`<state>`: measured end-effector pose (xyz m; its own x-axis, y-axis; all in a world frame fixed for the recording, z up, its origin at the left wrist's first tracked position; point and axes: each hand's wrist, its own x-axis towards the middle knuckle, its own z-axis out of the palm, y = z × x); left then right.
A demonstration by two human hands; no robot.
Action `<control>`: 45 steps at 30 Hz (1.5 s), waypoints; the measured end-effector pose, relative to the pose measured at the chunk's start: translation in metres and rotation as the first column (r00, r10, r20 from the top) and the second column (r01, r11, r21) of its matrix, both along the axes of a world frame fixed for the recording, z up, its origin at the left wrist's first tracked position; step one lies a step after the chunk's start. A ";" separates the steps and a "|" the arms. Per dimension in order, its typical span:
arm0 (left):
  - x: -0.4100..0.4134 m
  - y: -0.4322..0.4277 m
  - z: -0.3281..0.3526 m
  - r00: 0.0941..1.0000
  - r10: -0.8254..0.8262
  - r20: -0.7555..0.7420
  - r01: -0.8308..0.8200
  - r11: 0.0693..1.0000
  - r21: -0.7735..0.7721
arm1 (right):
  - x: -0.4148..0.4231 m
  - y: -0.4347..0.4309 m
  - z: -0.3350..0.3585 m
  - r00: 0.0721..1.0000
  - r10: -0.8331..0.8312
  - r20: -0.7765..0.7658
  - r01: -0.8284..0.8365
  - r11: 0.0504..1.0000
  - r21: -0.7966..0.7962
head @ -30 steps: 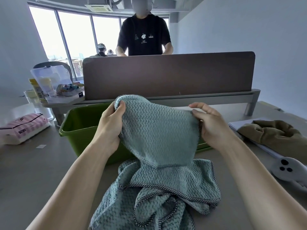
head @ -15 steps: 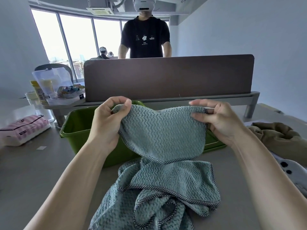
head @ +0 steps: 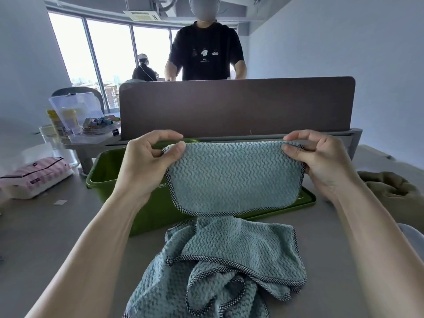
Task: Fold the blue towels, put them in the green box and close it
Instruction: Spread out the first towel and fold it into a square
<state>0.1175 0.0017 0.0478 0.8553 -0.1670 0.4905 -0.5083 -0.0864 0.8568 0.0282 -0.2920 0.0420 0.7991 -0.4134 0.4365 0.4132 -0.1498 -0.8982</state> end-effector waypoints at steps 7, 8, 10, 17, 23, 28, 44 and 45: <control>-0.004 0.007 0.006 0.929 -0.313 -0.199 0.292 0.948 -0.126 | 0.001 -0.002 0.000 0.997 0.053 0.049 -0.055 0.998 0.039; -0.003 0.008 0.005 0.930 -0.310 -0.199 0.299 0.951 -0.081 | 0.000 -0.005 -0.001 0.994 0.097 0.042 -0.099 0.994 0.048; -0.002 0.009 0.004 0.955 -0.246 -0.162 0.246 0.969 -0.023 | 0.001 -0.010 -0.003 0.988 0.156 0.014 -0.156 0.987 0.035; 0.003 0.007 0.001 1.000 -0.001 0.003 0.001 0.998 0.064 | -0.008 -0.010 0.002 0.997 0.044 -0.063 -0.050 0.994 -0.100; -0.006 0.004 0.006 0.995 -0.038 -0.088 0.029 0.994 -0.104 | -0.007 -0.005 0.004 0.999 -0.029 -0.033 0.025 0.995 -0.097; -0.007 0.004 0.008 0.972 -0.163 -0.169 0.123 0.967 -0.225 | -0.006 -0.009 0.005 1.000 -0.015 0.017 0.015 0.999 0.030; 0.005 0.009 -0.002 0.973 0.127 0.194 -0.171 0.957 0.233 | -0.008 -0.014 0.003 0.999 -0.031 -0.034 0.025 0.987 -0.162; 0.004 0.009 -0.001 0.972 0.126 0.199 -0.172 0.957 0.232 | -0.009 -0.014 0.004 0.999 -0.042 -0.026 0.037 0.985 -0.170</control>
<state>0.1211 0.0105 0.0464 0.7805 -0.1797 0.5988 -0.6177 -0.3693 0.6943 0.0196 -0.3057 0.0455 0.7969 -0.3669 0.4799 0.3780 -0.3169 -0.8699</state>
